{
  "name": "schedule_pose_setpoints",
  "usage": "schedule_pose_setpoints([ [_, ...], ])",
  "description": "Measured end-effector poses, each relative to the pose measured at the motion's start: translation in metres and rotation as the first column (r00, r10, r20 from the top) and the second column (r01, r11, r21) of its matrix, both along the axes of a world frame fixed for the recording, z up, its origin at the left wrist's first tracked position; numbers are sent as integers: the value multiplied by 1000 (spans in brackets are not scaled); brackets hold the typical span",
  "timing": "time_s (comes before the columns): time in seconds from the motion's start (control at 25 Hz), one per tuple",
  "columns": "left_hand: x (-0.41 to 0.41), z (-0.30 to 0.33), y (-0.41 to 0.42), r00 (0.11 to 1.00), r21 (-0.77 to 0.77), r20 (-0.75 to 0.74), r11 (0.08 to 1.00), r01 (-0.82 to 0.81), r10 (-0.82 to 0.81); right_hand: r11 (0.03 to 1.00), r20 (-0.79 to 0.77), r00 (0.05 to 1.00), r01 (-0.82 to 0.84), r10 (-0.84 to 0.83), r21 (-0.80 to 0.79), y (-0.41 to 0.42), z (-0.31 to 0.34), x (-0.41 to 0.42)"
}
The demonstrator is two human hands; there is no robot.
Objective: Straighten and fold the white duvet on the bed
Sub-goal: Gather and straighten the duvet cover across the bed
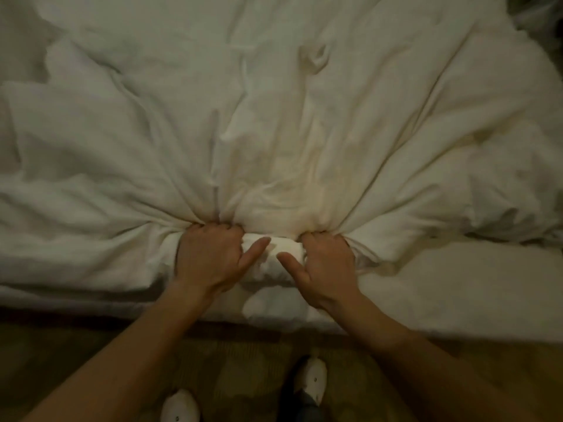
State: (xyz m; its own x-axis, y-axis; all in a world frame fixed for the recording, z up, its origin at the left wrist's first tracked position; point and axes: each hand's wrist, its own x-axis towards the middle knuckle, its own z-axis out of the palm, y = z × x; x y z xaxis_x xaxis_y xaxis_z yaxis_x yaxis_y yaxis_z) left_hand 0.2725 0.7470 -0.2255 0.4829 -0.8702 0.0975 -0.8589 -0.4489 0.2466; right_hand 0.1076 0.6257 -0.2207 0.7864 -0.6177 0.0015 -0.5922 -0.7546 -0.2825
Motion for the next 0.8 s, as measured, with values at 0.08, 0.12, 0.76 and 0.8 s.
schedule_pose_setpoints([
  [0.08,-13,6,-3,999,-36,-12,998,-47,46,998,96,995,-29,23,60,-1,4,-15],
  [0.12,-26,13,-5,999,-87,-6,996,-37,36,996,163,986,-53,41,70,-4,15,-27],
  [0.76,-243,-18,-295,997,-53,63,998,41,-38,989,121,992,-23,41,-145,-318,-21,-255],
  [0.8,-240,-29,-300,995,-74,98,996,44,-37,987,150,986,-56,78,-147,-330,-33,-254],
])
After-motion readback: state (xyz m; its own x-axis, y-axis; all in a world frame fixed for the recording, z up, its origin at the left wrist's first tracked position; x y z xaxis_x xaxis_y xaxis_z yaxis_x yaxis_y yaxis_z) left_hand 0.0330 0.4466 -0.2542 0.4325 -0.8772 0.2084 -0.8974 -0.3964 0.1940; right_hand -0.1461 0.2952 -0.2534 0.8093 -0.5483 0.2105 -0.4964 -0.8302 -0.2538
